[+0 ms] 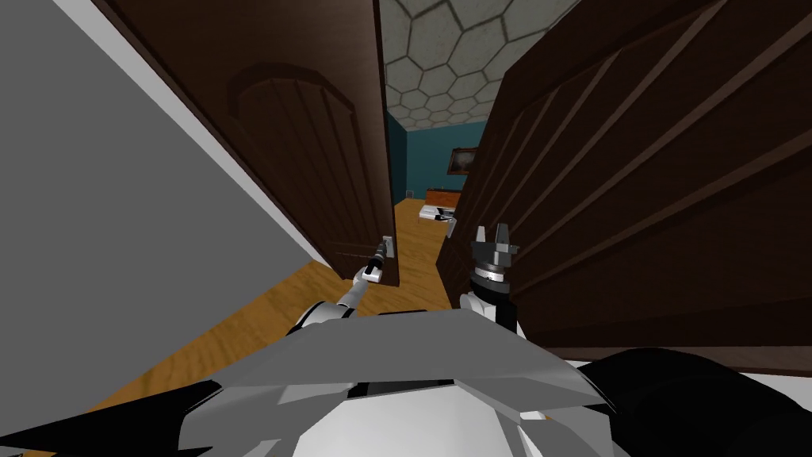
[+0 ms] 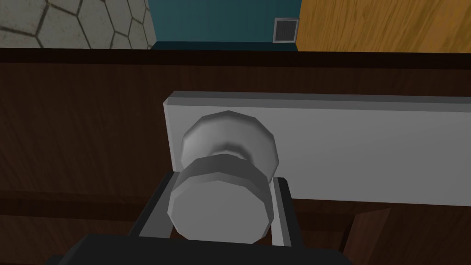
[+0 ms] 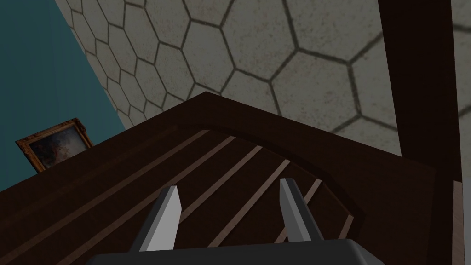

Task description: Push the door open

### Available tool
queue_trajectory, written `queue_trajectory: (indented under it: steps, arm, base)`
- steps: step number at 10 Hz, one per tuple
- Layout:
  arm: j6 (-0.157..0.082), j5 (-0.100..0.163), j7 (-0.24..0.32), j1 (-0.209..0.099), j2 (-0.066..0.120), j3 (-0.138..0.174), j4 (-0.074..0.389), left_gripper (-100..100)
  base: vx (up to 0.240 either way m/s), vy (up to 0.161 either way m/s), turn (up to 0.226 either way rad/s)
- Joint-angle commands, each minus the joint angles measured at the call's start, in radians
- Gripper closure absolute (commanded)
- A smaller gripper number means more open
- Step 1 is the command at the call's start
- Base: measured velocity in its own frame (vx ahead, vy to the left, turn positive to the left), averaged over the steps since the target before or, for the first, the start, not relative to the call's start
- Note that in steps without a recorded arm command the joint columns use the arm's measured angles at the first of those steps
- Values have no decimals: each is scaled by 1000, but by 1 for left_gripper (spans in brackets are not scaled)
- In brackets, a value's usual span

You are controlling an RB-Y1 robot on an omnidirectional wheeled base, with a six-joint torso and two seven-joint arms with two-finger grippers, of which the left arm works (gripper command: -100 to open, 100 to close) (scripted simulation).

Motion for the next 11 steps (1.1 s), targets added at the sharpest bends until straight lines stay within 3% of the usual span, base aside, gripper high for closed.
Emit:
queue_trajectory:
  steps: [1, 5, 10, 11]
  arm:
    - [1, 0, 0, 3, -1, -1, 2, 100]
    - [1, 10, -18, 2, 6, 12, 6, 100]
    - [-3, 47, -82, -5, 19, 59, 14, 100]
    - [10, 41, -67, 5, 17, 46, -1, -100]
  base:
    - [-26, 8, -5]
    - [17, -8, 11]
    - [190, -38, 73]
    - [-11, -36, 34]
